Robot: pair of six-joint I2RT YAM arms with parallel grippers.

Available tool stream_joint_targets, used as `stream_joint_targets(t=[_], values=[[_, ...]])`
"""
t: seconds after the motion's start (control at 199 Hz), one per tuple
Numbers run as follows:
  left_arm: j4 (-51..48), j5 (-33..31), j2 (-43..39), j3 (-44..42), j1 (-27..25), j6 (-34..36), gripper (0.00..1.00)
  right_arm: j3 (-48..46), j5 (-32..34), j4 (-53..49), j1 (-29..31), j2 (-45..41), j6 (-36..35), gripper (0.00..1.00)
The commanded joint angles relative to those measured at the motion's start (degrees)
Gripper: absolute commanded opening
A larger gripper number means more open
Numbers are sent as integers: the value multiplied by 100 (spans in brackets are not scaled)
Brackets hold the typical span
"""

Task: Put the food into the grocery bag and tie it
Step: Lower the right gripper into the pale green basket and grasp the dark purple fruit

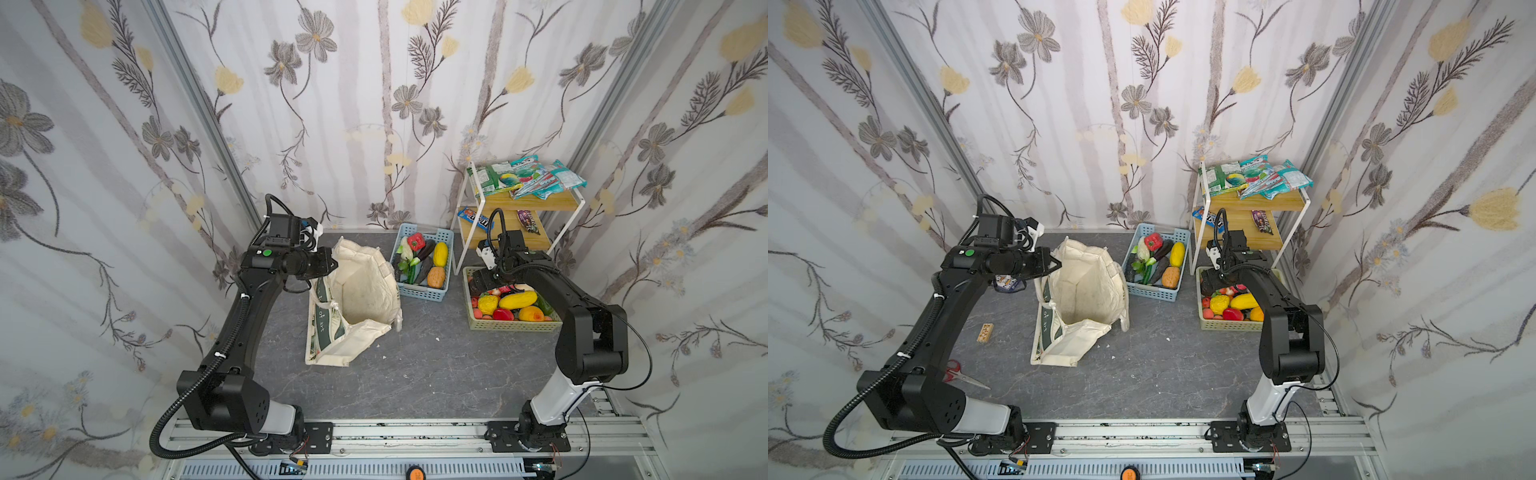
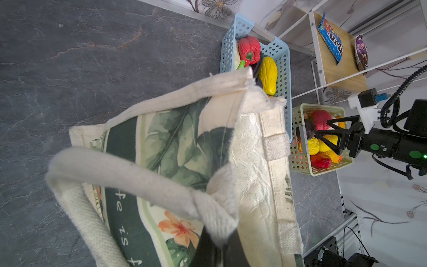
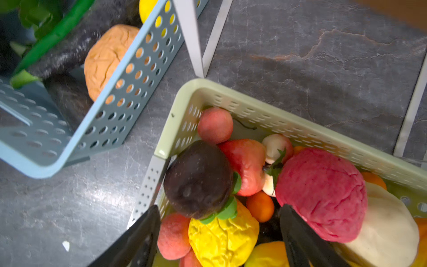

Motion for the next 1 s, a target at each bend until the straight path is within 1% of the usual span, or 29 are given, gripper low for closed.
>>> stream_joint_targets(t=[0.0,0.251,0.361,0.587,0.742,0.998], values=[[-100,149,-2,20,17,97,0,-200,179,40,21,-156,-754,83],[-53,203,-43,-44,17,128,0,-396,483,274,43,-118,-1318,85],[-50,221,-35,3,17,134,0,-460,527,516,56,-65,-1362,85],[-43,188,-30,-34,17,139,0,-962,483,1707,241,-99,-1409,84],[-52,161,-69,-91,27,144,0,-1163,550,2173,386,-56,-1465,83],[36,159,-109,-171,62,123,0,-1072,711,2282,406,191,-1475,84]])
